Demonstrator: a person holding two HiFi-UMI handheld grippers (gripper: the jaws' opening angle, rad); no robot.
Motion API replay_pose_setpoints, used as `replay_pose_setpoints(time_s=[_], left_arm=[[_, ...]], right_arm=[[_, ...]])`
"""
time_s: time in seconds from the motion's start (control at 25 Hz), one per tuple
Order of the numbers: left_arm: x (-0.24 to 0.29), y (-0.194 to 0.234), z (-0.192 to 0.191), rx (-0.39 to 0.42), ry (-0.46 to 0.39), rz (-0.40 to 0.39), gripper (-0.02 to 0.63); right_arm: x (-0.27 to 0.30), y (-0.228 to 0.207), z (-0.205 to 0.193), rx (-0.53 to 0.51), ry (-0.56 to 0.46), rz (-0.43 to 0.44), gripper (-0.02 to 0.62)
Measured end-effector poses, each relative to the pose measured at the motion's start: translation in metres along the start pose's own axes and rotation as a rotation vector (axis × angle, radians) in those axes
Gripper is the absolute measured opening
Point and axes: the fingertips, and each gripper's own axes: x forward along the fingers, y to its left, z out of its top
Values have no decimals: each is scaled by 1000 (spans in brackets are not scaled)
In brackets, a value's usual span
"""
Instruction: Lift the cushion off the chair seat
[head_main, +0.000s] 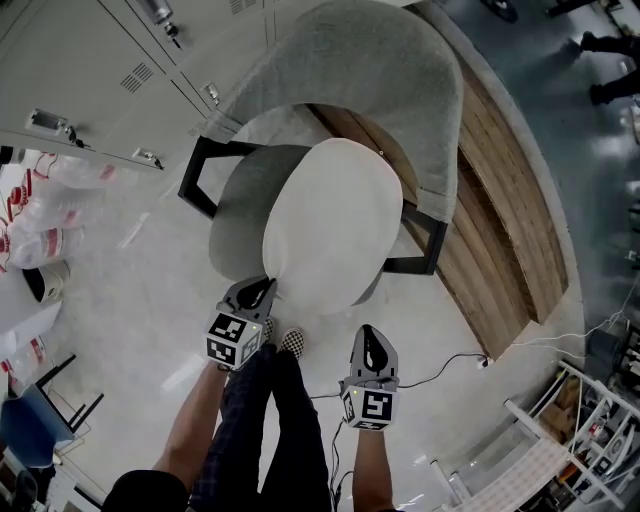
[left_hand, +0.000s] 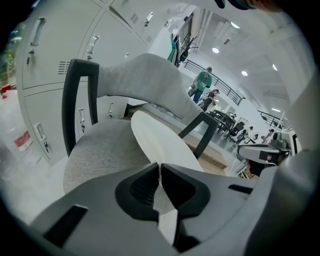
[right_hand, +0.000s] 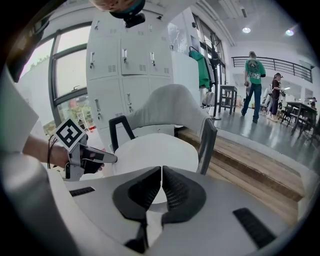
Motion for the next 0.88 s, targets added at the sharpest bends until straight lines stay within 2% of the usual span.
replay_pose_setpoints(time_s=[0.52, 0.88], left_arm=[[-58, -52, 73, 112, -79, -23, 28], [-103, -94, 114, 147, -114, -32, 25]], right_arm=[[-59, 1, 66, 11, -90, -35, 31], [-111, 2, 109, 29, -141, -52, 31]])
